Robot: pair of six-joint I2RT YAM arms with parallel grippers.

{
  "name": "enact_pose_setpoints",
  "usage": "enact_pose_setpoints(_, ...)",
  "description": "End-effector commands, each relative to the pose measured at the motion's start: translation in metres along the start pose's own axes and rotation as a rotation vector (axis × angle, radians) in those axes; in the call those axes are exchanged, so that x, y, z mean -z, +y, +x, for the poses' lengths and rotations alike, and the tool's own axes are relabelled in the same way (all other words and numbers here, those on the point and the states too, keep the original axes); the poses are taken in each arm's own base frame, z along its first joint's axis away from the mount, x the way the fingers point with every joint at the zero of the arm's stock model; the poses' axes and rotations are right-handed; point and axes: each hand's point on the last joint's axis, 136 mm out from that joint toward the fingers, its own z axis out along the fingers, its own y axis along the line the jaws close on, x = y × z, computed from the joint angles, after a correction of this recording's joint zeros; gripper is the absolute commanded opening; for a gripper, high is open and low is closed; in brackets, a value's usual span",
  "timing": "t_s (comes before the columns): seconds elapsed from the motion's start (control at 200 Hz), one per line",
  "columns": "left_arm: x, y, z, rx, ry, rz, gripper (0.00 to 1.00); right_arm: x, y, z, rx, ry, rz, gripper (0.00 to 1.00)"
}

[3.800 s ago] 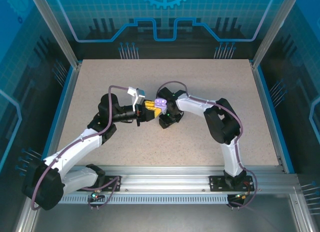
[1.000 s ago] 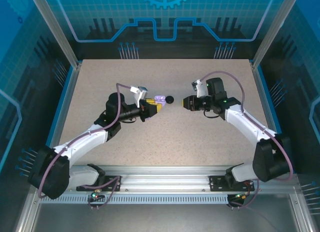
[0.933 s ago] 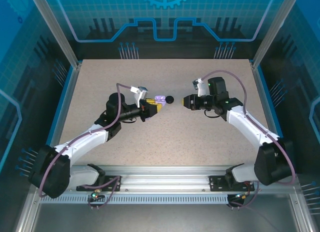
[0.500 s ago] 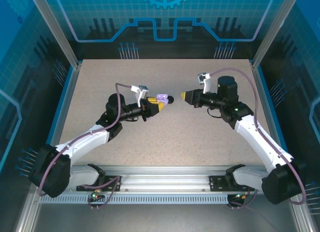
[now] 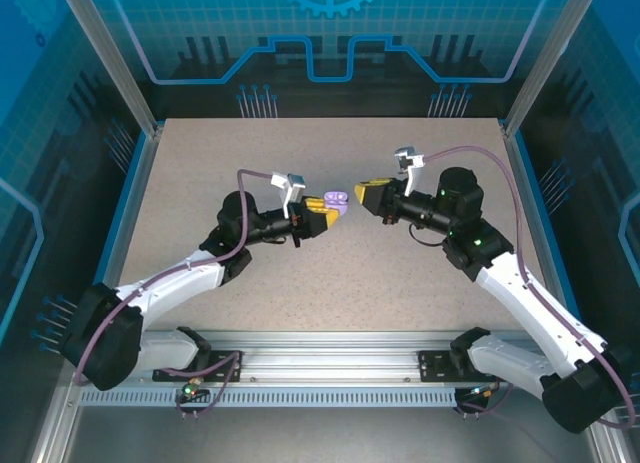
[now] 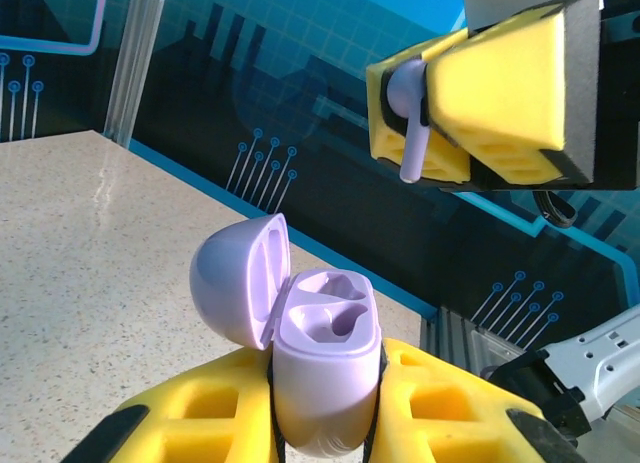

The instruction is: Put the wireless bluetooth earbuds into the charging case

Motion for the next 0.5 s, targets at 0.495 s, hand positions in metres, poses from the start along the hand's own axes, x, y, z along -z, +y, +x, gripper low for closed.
enact_pose_setpoints(0.495, -0.014, -0.026, -0.036, -0.057, -0.111, 0.036, 0.03, -0.006, 0.025, -0.006, 0.055, -0.059, -0.046, 0.20)
